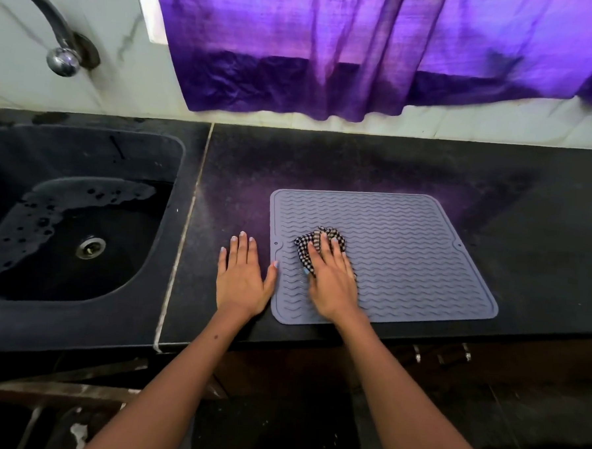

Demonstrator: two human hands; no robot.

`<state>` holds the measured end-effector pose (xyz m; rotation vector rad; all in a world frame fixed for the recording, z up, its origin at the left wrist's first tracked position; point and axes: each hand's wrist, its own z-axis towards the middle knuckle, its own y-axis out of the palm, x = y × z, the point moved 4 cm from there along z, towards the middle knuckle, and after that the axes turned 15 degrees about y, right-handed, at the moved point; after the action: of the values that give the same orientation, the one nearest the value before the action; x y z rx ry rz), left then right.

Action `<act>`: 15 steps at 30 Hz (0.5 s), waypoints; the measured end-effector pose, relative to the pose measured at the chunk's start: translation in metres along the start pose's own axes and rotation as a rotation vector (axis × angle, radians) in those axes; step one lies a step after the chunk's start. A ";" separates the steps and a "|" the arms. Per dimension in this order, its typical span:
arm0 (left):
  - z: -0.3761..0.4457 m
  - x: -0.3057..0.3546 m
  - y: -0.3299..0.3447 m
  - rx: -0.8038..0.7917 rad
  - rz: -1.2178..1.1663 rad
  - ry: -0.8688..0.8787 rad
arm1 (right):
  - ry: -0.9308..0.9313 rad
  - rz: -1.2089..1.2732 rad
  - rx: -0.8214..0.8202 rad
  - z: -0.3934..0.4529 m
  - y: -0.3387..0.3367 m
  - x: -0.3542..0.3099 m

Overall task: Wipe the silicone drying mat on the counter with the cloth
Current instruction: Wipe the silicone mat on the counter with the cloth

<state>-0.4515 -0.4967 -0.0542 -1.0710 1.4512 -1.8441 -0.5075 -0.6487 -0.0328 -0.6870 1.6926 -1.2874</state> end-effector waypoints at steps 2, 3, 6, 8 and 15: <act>0.000 0.001 0.000 -0.014 0.010 -0.002 | -0.006 -0.009 -0.045 0.005 0.000 0.001; 0.000 0.001 0.000 -0.019 0.013 -0.007 | -0.003 0.022 -0.074 0.006 -0.002 0.000; 0.000 0.001 -0.001 -0.052 -0.004 0.000 | 0.148 0.558 -0.236 0.020 -0.013 0.003; 0.000 -0.002 -0.001 -0.108 0.003 0.016 | 0.364 1.138 -0.293 0.027 -0.026 0.005; -0.006 -0.003 -0.002 -0.114 0.042 0.086 | 0.105 0.547 -0.115 0.006 -0.019 -0.044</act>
<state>-0.4545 -0.4905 -0.0533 -1.0180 1.6336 -1.8160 -0.4827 -0.6207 -0.0018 -0.1913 1.8793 -0.8536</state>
